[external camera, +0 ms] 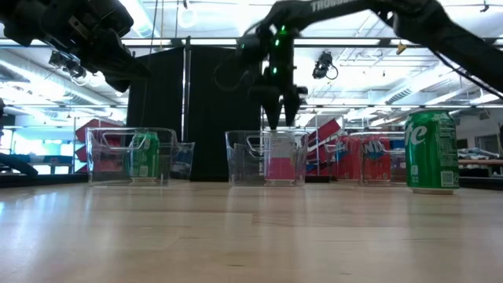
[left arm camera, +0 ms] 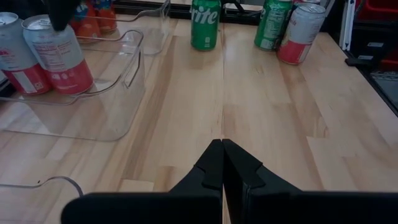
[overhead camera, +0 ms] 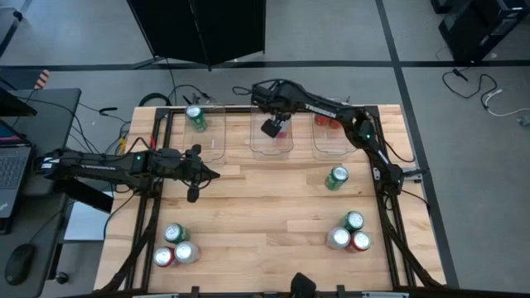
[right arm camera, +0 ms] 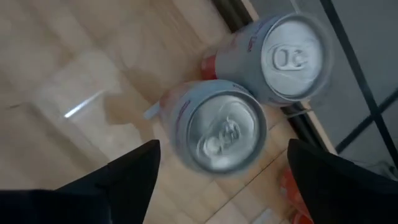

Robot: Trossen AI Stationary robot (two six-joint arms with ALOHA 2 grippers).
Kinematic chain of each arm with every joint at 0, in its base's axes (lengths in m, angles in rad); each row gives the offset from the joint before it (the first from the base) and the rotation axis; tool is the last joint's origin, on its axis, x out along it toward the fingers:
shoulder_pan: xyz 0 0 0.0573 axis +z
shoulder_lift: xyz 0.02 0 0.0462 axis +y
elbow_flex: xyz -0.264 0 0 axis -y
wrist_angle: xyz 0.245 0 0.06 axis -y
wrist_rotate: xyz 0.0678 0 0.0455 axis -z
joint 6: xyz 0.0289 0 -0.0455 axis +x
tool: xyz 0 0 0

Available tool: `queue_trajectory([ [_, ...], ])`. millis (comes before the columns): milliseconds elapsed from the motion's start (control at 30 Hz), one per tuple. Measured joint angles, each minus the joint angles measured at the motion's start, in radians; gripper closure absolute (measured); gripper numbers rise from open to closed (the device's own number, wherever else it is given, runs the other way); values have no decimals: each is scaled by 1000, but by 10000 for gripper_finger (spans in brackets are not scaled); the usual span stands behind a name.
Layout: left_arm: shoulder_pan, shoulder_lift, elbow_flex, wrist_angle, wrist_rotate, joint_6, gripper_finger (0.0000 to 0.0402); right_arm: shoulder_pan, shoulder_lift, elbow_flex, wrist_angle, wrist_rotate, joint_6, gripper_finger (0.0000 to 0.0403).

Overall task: Sort soda cans
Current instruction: Put the pink-white soda can into the middle transparent bin, then put the green soda can into the left transparent bin

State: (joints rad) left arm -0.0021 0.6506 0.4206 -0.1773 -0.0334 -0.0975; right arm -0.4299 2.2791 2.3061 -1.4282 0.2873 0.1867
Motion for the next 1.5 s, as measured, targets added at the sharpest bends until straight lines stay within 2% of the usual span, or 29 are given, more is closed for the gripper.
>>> queue_trajectory([
  [133,0,0,0,0,0,32,400,21,-45,1,-1,-26,8,80],
  [300,0,0,0,-11,0,37,400,31,-59,1,-9,-183,79,107],
  [367,0,0,0,-33,0,37,400,37,-59,1,-36,-208,74,130],
  [500,0,0,0,-66,0,40,400,84,-61,1,-101,-160,18,214],
  [667,0,0,12,-109,0,39,400,172,-88,-1,-140,-128,-40,360],
  [733,0,0,39,-162,0,20,400,214,-110,0,-130,-122,-55,390],
  [800,0,0,78,-233,0,-9,400,266,-132,0,-112,-105,-56,387],
  [933,0,0,162,-388,0,-63,400,377,-155,0,-43,-5,-60,391],
  [1100,0,0,225,-501,0,-72,400,488,-160,0,0,7,-68,399],
  [1300,0,0,234,-558,0,-96,400,561,-172,-1,-150,-10,105,402],
  [1400,0,1,234,-581,0,-97,400,576,-219,-15,-141,-41,176,402],
  [1500,0,0,234,-582,0,-97,400,588,-274,-64,-137,-28,273,402],
])
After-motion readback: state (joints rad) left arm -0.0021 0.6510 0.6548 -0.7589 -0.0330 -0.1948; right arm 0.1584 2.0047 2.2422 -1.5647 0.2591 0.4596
